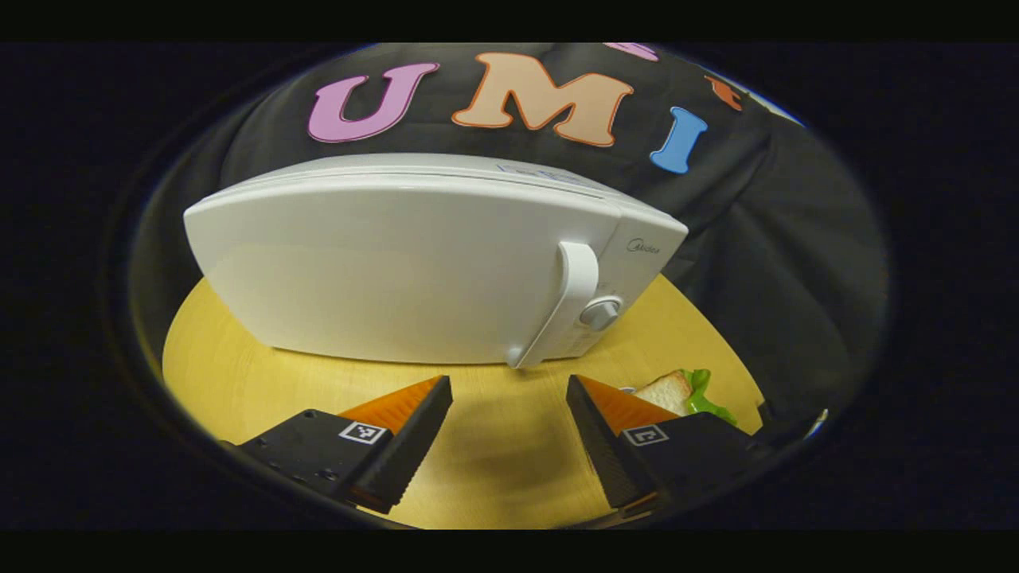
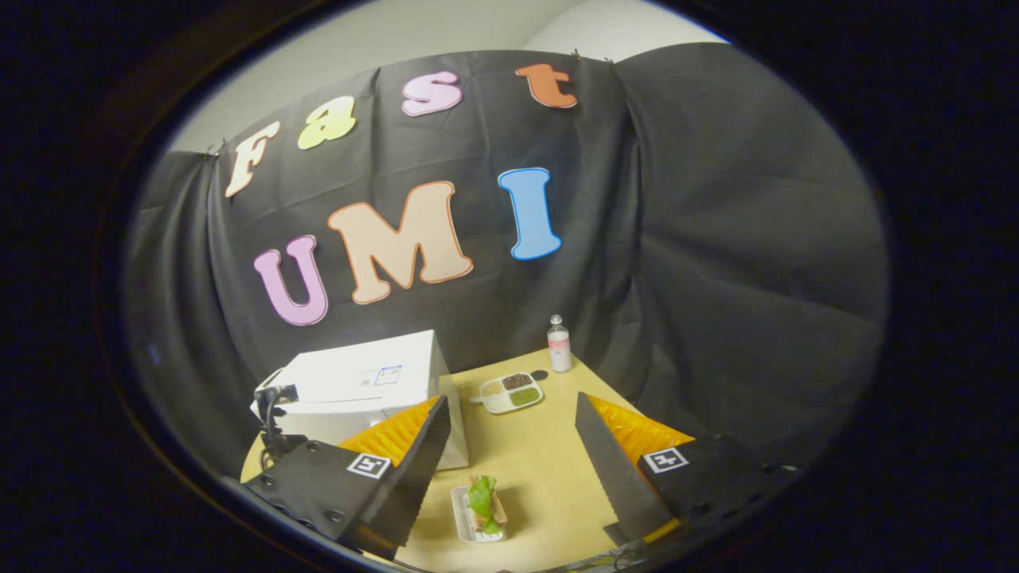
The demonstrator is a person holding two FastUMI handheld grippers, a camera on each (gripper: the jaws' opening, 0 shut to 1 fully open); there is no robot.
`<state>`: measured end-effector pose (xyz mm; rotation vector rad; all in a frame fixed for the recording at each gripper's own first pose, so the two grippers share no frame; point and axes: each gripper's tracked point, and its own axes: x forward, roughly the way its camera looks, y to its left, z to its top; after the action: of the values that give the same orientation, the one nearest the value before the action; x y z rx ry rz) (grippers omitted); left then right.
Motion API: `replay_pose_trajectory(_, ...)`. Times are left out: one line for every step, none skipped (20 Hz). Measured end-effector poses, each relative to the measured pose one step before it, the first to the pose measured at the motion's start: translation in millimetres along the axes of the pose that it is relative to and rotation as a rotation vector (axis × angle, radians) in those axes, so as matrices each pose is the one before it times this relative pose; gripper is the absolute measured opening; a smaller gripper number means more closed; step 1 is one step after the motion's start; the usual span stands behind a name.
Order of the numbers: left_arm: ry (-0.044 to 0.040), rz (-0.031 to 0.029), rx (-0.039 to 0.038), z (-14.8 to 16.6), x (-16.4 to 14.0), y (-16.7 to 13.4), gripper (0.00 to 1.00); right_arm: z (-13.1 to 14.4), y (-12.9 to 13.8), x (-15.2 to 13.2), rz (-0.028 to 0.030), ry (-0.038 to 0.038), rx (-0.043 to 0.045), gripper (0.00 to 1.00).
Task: Open the microwave oven with the left hand, put the food in, and close the microwave oven.
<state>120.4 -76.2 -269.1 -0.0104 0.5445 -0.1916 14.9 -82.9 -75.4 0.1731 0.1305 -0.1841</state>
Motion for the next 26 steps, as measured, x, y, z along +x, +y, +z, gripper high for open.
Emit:
replay_pose_trajectory(0.00424, 0.00427, 0.01396, 1.75, 6.46, -1.14, 0.92, 0.94, -0.73, 3.41, 0.00282, 0.00528, 0.01652, 0.92)
replay_pose_trajectory(0.00043, 0.00187, 0.01634, 1.68, 4.59, -2.18, 0.92, -1.27, 0.42, 2.88, 0.0064, 0.00795, 0.01181, 0.92)
replay_pose_trajectory(-0.0066, 0.00162, 0.01341, 3.87, 5.24, -2.86, 0.92, -1.27, -0.93, 3.25, 0.00233, 0.00666, 0.00576, 0.92)
replay_pose_trajectory(-0.00357, 0.00126, 0.01026, 3.05, 5.55, -2.63, 0.92, -0.25, -1.27, 2.62, 0.00011, 0.00727, 0.00129, 0.92)
replay_pose_trajectory(-0.00211, 0.00351, 0.00644, 2.52, 5.32, -2.24, 0.92, -0.7, -0.75, 1.64, 0.00165, 0.00881, -0.00113, 0.92)
replay_pose_trajectory(-0.0024, 0.00132, 0.00591, 3.07, 4.75, -2.43, 0.86, -0.8, 0.03, 1.7, 0.00247, 0.00757, -0.00156, 0.92)
replay_pose_trajectory(-0.00118, 0.00305, 0.00305, 2.77, 4.33, -2.09, 0.82, -0.11, 0.17, 1.13, 0.00232, 0.00456, -0.00193, 0.99)
replay_pose_trajectory(0.00116, 0.00102, 0.00036, 1.46, 3.79, -1.86, 0.79, 0.08, -0.04, 1.32, 0.00219, 0.00275, -0.00276, 0.99)
replay_pose_trajectory(0.0014, 0.00385, -0.00216, 2.15, 3.83, -1.11, 0.79, 0.37, -0.26, 0.93, 0.0004, 0.00309, -0.00264, 0.99)
replay_pose_trajectory(0.00246, 0.00258, -0.00294, 0.89, 2.71, -1.29, 0.79, -1.36, -0.45, 0.61, 0.00089, 0.00441, 0.0, 0.99)
replay_pose_trajectory(0.004, 0.00505, -0.0037, 1.33, 2.56, -0.58, 0.79, 0.47, 0.35, 0.45, 0.00247, 0.00389, 0.00332, 0.99)
replay_pose_trajectory(0.00126, 0.0027, -0.00406, 0.65, 3.05, -0.81, 0.78, -0.58, -0.99, 0.55, 0.00208, 0.0017, 0.00334, 0.99)
replay_pose_trajectory(0.00705, 0.00219, -0.00345, 0.12, 2.29, -0.96, 0.76, 0.43, -0.66, 0.59, 0.00296, 0.00192, 0.00197, 0.99)
replay_pose_trajectory(0.00307, 0.00382, -0.00568, 0.18, 0.95, -0.72, 0.72, -0.8, -0.19, 0.05, 0.00194, 0.00238, 0.00024, 0.99)
replay_pose_trajectory(0.00465, 0.00182, -0.00822, 0.52, 1.64, -0.85, 0.67, 0.21, -0.68, 0.36, 0.00144, 0.00234, -0.00091, 0.99)
replay_pose_trajectory(0.00376, 0.01784, 0.00109, -0.64, -0.05, 2.9, 0.57, -0.65, 0.22, 0.44, 0.0017, 0.00263, -0.00122, 0.99)
replay_pose_trajectory(0.01378, 0.02941, 0.01324, -2.06, 1.67, 6.03, 0.5, -0.04, 0.13, 0.72, 0.00275, 0.00005, -0.00014, 0.99)
replay_pose_trajectory(0.0139, -0.00614, 0.01347, -2.19, -1.68, -1.5, 0.39, -0.25, 0.56, 0.13, 0.00358, -0.00032, -0.00055, 0.99)
replay_pose_trajectory(-0.00172, -0.00406, 0.01999, 2.0, 1.85, -0.61, 0.33, 0.27, -0.17, -0.34, 0.00229, -0.00032, -0.00124, 0.99)
replay_pose_trajectory(0.01586, 0.00039, 0.0172, -2.75, -0.34, -1.06, 0.32, -1.92, 0.82, -0.1, 0.00369, 0.00086, -0.00007, 0.99)
replay_pose_trajectory(-0.00579, 0.01024, 0.01748, 1.08, 0.53, 0.8, 0.27, -0.63, 1.28, -0.38, 0.00477, 0.00096, 0.00139, 0.99)
replay_pose_trajectory(-0.00074, 0.00319, 0.00491, -0.16, -1.08, -0.2, 0.2, -1.99, 0.64, -0.06, 0.00452, 0.00183, 0.00132, 0.99)
replay_pose_trajectory(-0.00446, 0.00022, -0.00886, -0.31, -0.33, 0.09, 0.21, -1.27, -0.37, -1.7, 0.00388, 0.00224, 0.00039, 0.99)
replay_pose_trajectory(-0.0081, -0.00143, -0.01118, 0.71, -0.08, 0.27, 0.19, -2.29, -0.03, -2.09, 0.00176, 0.00099, -0.0016, 0.99)
replay_pose_trajectory(-0.00197, -0.00081, -0.00883, -0.37, -1.32, -0.06, 0.17, -0.68, -0.82, -1.79, -0.00002, 0.00008, -0.00238, 0.99)
replay_pose_trajectory(-0.00217, 0.00272, 0.00171, -0.15, 1.03, 0.34, 0.14, -0.95, -1.13, -2.44, -0.00095, 0.00111, -0.00272, 0.99)
